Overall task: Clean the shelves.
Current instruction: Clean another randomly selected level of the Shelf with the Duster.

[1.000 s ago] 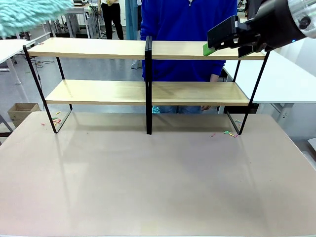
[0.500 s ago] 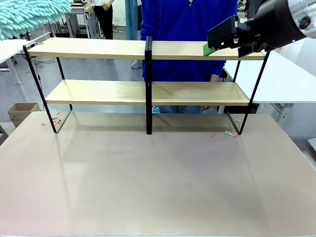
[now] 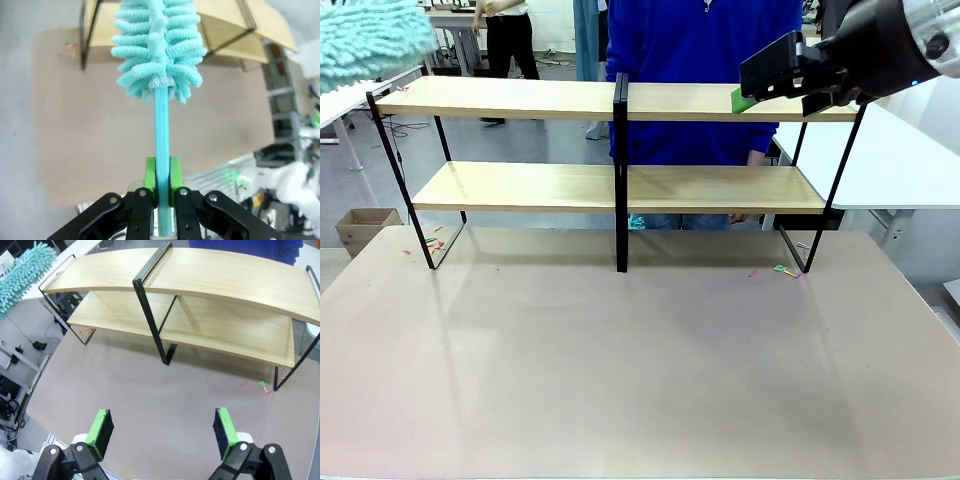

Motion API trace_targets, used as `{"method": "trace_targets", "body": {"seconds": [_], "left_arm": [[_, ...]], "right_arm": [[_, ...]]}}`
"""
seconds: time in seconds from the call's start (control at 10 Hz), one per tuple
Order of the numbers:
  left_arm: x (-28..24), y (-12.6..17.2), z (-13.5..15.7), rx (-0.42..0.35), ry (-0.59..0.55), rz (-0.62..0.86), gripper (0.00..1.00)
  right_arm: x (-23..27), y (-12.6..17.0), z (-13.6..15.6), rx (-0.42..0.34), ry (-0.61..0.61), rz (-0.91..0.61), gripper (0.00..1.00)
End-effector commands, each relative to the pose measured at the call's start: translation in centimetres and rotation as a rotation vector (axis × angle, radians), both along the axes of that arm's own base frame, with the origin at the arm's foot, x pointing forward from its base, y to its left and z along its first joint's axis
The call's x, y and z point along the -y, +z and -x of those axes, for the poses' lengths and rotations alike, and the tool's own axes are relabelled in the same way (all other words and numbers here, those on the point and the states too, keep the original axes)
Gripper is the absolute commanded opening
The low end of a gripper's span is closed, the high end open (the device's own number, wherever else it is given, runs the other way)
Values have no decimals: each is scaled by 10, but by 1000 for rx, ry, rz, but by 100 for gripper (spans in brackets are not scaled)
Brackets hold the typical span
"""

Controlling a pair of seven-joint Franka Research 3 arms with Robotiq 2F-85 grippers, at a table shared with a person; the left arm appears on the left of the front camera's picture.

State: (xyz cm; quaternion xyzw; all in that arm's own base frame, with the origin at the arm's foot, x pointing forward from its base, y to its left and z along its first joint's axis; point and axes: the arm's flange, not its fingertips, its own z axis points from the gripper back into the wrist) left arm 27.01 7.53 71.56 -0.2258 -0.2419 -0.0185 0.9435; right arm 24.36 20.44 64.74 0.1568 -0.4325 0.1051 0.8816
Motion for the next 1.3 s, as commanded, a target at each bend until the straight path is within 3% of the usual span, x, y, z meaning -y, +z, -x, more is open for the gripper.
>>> {"method": "trace_targets", "body": {"seconds": [0.0,0.2,0.3,0.7,0.8,1.0,1.2], "left_arm": [[38,0,24,8,167,-116,13],[69,-7,29,72,161,-162,13],[81,-8,25,79,213,-211,13],[123,-7,9,-27,240,-322,13],[107,-13,19,33,191,-258,13],[107,-13,19,33,191,-258,13],[126,-20,1,23,192,-297,13]], "right_arm": [[0,0,-1,-1,2,-7,100],[0,0,-1,-1,2,-7,100],[0,0,-1,-1,2,-7,100],[0,0,-1,-1,2,-7,100],[0,0,-1,-1,2,-7,100],[0,0,-1,-1,2,-7,100],[0,0,-1,-1,2,-7,100]]}}
